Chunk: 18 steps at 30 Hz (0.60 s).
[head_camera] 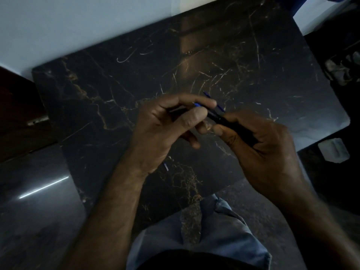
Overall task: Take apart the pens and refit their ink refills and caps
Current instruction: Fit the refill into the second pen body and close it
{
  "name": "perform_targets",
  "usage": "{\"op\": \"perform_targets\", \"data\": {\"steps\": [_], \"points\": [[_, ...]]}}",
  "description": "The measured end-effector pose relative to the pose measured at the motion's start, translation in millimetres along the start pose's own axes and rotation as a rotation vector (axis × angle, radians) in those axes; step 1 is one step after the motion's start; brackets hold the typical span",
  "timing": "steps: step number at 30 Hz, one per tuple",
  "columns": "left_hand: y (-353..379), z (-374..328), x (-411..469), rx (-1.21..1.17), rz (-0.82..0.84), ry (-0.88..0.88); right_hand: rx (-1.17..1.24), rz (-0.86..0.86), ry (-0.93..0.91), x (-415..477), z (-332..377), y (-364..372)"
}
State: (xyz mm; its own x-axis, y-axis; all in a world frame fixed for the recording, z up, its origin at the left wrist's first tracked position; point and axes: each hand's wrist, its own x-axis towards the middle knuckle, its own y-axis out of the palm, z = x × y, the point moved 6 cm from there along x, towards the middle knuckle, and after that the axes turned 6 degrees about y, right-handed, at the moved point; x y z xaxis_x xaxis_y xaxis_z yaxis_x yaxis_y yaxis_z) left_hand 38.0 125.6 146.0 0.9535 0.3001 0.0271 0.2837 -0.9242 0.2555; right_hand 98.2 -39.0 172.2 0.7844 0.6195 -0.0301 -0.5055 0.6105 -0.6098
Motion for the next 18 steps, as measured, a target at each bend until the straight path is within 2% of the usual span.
{"op": "perform_targets", "data": {"steps": [5,9,11,15,18], "points": [[-2.0,-2.6,-0.2,0.125,-0.216,0.115,-0.058,-0.003,-0.063,2.5,4.8,5.4],[10.1,0.2,-1.0,-0.05,-0.046,0.041,-0.012,-0.007,-0.079,3.2,7.2,1.0],[11.3,-3.6,-3.2,-0.055,-0.002,0.073,-0.007,-0.006,-0.087,4.1,7.3,-4.0],[12.6,-7.2,-2.6,0.055,-0.105,0.13,-0.022,0.009,-0.081,3.5,4.9,-7.8],[16.6,-9.6,-1.7,-0.015,-0.119,0.103,0.032,0.028,-0.079,2.9,7.1,-5.5]]}}
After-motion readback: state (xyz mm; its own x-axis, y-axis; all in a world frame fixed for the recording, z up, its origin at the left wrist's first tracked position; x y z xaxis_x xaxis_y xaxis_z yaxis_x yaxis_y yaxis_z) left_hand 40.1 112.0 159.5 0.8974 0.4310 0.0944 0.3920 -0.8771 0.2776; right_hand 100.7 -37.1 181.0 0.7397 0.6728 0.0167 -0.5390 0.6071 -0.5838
